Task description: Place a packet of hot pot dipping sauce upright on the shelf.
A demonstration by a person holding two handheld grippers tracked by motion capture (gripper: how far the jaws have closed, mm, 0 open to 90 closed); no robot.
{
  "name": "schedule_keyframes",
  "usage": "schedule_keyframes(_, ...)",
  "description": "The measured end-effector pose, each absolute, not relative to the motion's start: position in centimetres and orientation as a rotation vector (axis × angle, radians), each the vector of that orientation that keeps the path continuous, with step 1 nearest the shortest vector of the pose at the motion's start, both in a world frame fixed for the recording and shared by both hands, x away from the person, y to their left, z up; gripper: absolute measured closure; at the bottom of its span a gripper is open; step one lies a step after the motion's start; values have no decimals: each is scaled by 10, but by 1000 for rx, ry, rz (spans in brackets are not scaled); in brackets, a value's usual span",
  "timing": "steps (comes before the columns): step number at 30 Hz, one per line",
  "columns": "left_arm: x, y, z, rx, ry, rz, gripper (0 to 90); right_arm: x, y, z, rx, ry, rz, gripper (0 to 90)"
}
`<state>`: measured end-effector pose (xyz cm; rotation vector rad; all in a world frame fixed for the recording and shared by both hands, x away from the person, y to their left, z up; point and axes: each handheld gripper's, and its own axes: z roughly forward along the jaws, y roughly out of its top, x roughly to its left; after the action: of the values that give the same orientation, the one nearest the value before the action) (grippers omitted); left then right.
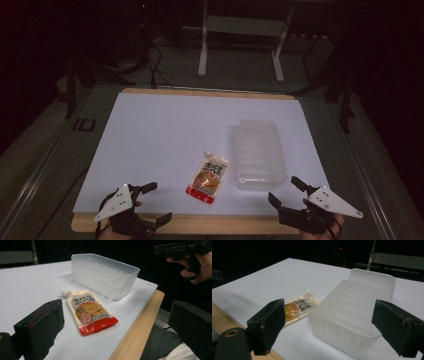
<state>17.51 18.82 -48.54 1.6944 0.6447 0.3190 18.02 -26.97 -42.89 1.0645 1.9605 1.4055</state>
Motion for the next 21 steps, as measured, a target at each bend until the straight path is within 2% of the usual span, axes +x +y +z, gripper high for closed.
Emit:
schedule_keyframes(5,176,190,-486,1688,646,351,3,179,-268,-429,1043,1966,1392,113)
schedule_keyframes(15,179,189,-477,1693,706,281,3,175,-262,-427,986,1961,1417,109)
schedule_keyframes(21,176,187,-466,1706,710,364,3,170,-254,-426,907,1971,1422,109)
